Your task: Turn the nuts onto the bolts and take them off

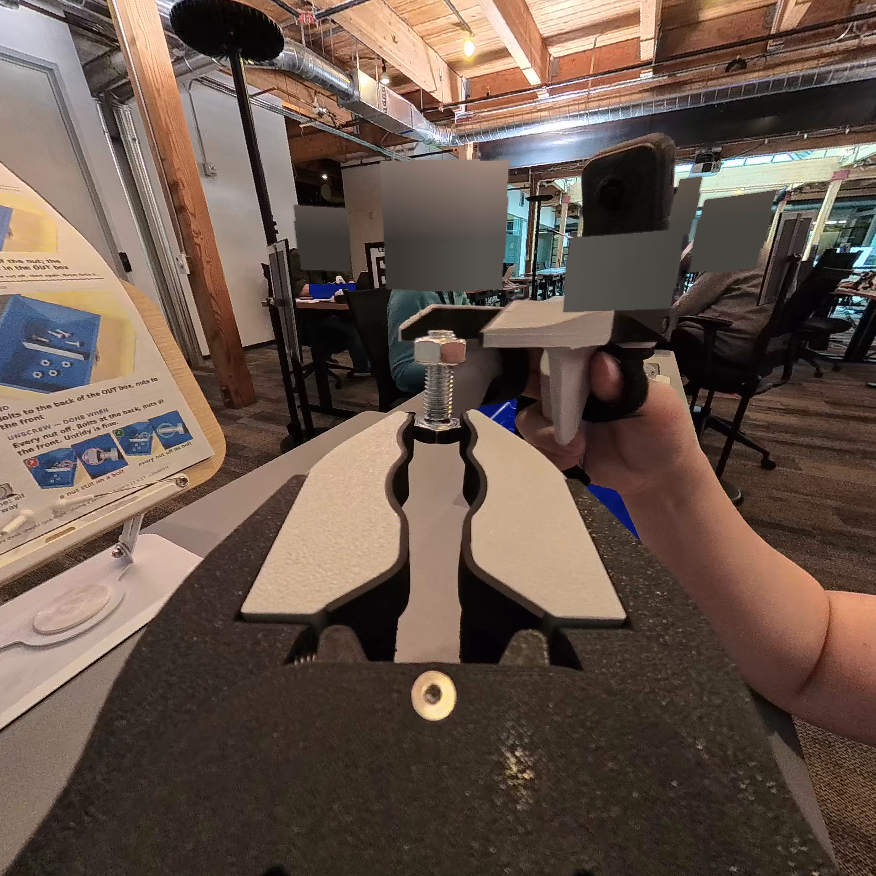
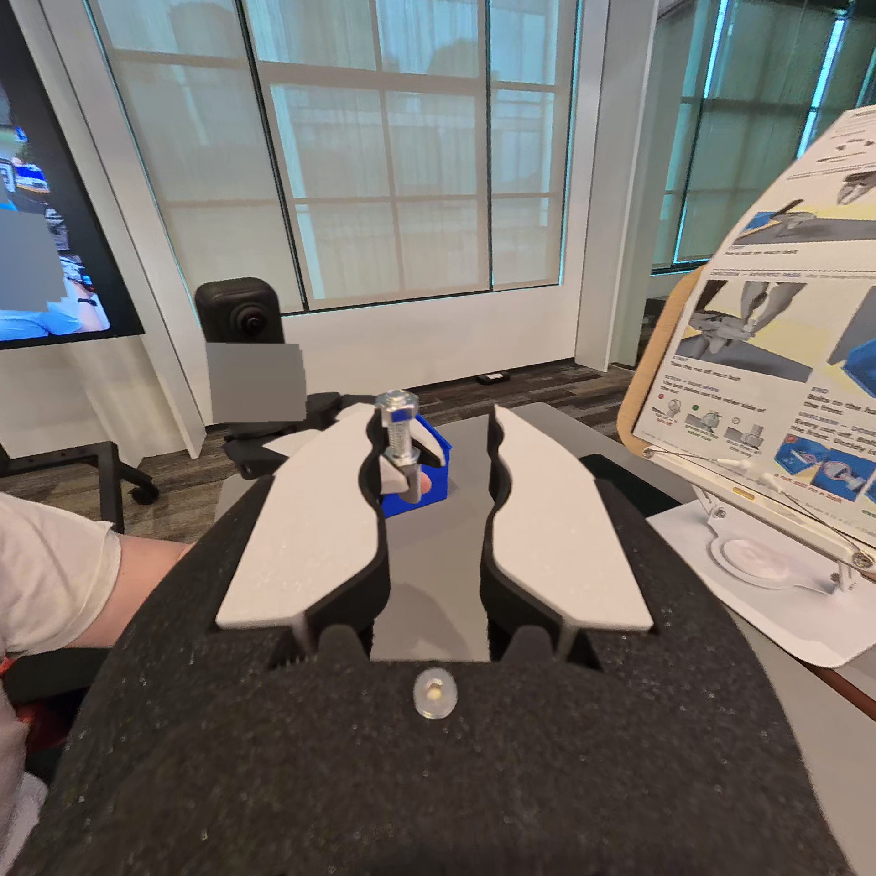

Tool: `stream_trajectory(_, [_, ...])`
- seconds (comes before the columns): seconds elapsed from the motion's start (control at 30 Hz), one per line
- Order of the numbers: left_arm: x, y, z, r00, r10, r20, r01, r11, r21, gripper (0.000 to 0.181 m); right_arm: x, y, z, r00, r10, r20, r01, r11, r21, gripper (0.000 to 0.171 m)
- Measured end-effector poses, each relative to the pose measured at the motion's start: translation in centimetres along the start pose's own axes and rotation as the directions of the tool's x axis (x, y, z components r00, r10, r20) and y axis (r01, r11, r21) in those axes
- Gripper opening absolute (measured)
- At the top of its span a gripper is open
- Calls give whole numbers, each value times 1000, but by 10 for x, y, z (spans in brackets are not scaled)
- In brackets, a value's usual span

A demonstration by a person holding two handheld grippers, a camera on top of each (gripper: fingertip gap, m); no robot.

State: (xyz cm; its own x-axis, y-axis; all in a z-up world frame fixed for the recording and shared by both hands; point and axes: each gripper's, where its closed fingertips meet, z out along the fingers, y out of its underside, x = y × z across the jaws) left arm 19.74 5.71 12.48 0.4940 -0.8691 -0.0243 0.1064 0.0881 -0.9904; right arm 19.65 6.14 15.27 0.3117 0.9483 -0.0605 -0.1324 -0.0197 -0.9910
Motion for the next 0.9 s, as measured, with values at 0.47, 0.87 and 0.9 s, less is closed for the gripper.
stream_trajectory(0.47, [3, 0, 1, 1000, 0, -13, 0, 1000, -1, 18, -8, 2, 4, 1000, -23, 20, 24, 1000, -17, 41])
stream_trajectory(0.87, [3, 1, 1, 1000, 1, -11, -1, 1000, -6, 18, -4, -1, 0, 999, 14, 35, -15, 1000, 5, 39])
stream_trajectory(0.9, [3, 2, 2, 1000, 1, -14, -1, 1000, -9, 18, -6, 1, 3, 999, 1, 34, -1, 1000, -4, 40])
